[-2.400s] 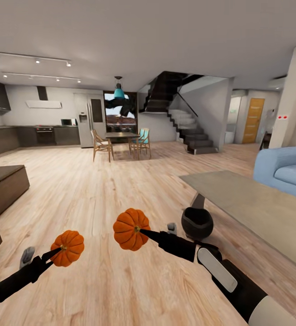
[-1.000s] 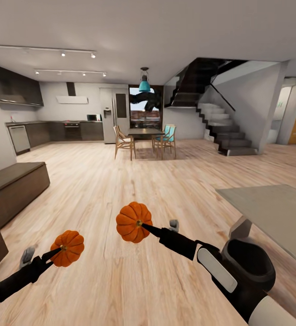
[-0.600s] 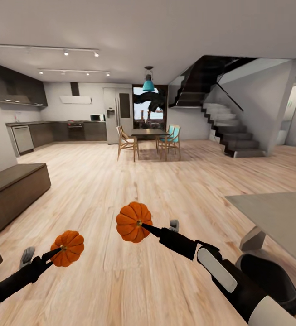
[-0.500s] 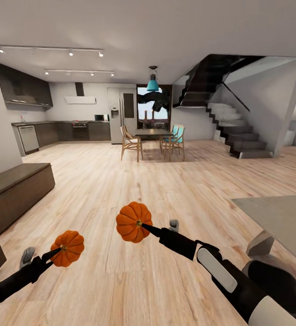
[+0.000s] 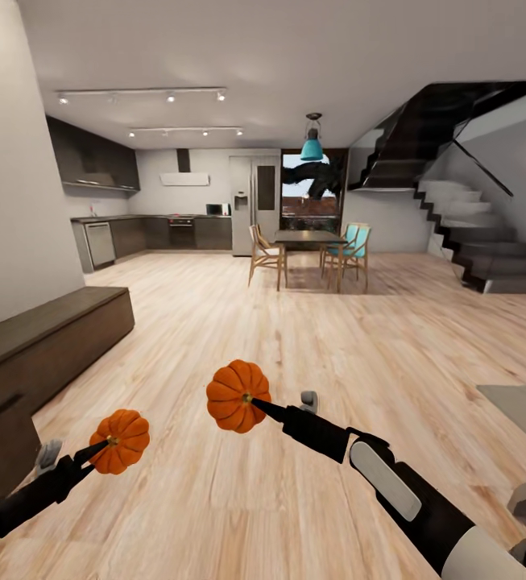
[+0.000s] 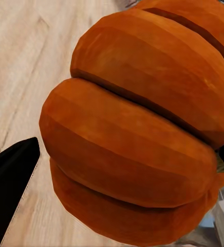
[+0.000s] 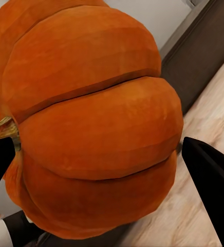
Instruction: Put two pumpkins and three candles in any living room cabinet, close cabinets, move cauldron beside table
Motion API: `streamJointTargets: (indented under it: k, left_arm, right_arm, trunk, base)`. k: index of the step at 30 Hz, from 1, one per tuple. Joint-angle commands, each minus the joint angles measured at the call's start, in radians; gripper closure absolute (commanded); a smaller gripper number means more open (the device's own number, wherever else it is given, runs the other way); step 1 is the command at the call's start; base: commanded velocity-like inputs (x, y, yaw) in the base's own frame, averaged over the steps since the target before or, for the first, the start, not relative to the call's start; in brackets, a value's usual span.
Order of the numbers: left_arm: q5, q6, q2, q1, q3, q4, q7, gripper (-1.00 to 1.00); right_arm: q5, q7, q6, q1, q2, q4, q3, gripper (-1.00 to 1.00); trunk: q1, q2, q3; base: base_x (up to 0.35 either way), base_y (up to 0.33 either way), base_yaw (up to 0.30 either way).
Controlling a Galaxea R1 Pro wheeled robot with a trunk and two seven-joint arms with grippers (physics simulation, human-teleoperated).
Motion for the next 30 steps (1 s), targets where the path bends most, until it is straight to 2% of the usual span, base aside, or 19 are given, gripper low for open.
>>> streamJointTargets:
  k: [1,19,30]
  left_arm:
    - [0.014,0.009,0.000,-0.001,0.000,0.000,0.002,1.00]
    - [0.021,0.009,-0.003,-0.001,0.000,0.000,-0.001,1.00]
    - [0.011,0.009,-0.003,-0.001,-0.001,0.000,0.002,1.00]
  right_arm:
    - [-0.016,0.000,0.007,-0.001,-0.001,-0.001,0.001,1.00]
    - [-0.019,-0.002,0.007,-0.001,0.000,0.000,0.001,1.00]
    - [-0.019,-0.003,0.013,-0.001,-0.001,0.000,0.001,1.00]
  trunk:
    - [0.000,-0.001,-0.001]
    - [0.000,-0.001,-0.001]
    - [-0.005,0.002,0.037]
  base:
    - [0.084,-0.024,0.284]
    - [0.005,-0.002,0.284]
    - [0.000,0.000,0.272]
